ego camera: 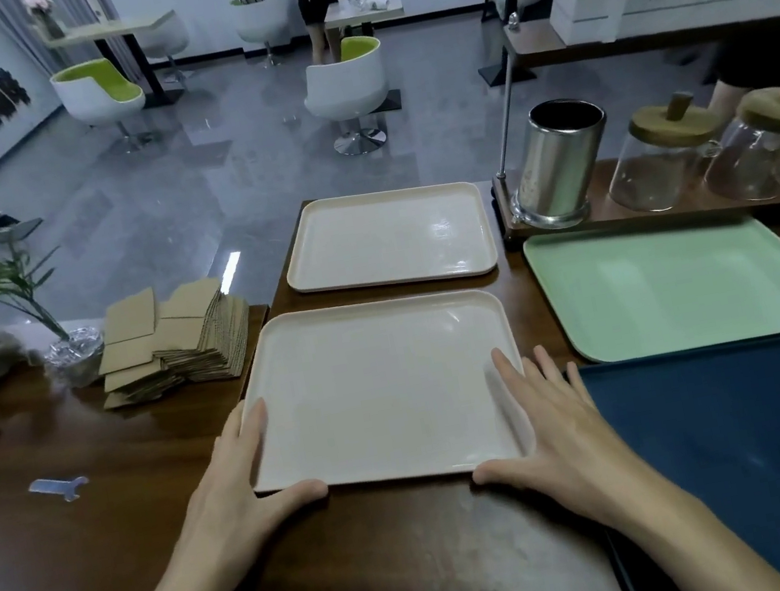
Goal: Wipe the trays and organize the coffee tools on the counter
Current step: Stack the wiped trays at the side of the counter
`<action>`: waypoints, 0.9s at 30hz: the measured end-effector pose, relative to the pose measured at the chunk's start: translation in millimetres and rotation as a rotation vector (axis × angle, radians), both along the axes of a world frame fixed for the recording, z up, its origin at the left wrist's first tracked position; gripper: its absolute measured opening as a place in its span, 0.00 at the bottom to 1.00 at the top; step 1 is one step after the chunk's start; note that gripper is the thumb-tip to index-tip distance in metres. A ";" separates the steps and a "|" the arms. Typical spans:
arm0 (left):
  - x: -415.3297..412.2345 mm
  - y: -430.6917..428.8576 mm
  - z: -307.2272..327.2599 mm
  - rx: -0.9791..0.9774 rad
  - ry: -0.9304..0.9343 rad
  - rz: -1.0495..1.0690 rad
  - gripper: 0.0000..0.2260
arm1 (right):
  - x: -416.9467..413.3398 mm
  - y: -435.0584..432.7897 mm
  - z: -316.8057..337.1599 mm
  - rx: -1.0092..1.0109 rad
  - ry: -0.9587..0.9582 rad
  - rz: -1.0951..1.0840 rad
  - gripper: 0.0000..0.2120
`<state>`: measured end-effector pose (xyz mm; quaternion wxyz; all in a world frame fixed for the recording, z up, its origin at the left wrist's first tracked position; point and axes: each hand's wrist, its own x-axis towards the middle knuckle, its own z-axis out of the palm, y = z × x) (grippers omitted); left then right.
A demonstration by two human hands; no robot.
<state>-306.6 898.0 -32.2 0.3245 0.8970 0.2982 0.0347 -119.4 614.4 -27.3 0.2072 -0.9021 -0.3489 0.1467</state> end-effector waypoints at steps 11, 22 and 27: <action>77.6 40.2 37.0 0.042 -0.202 -0.091 0.56 | 63.6 31.7 34.9 0.224 0.077 -0.077 0.55; 188.6 101.3 25.5 -0.020 -0.196 -0.135 0.52 | 159.0 102.4 45.5 0.194 0.095 -0.167 0.60; 219.9 117.8 21.1 -0.068 -0.183 -0.145 0.53 | 182.5 116.5 40.1 0.160 0.091 -0.209 0.61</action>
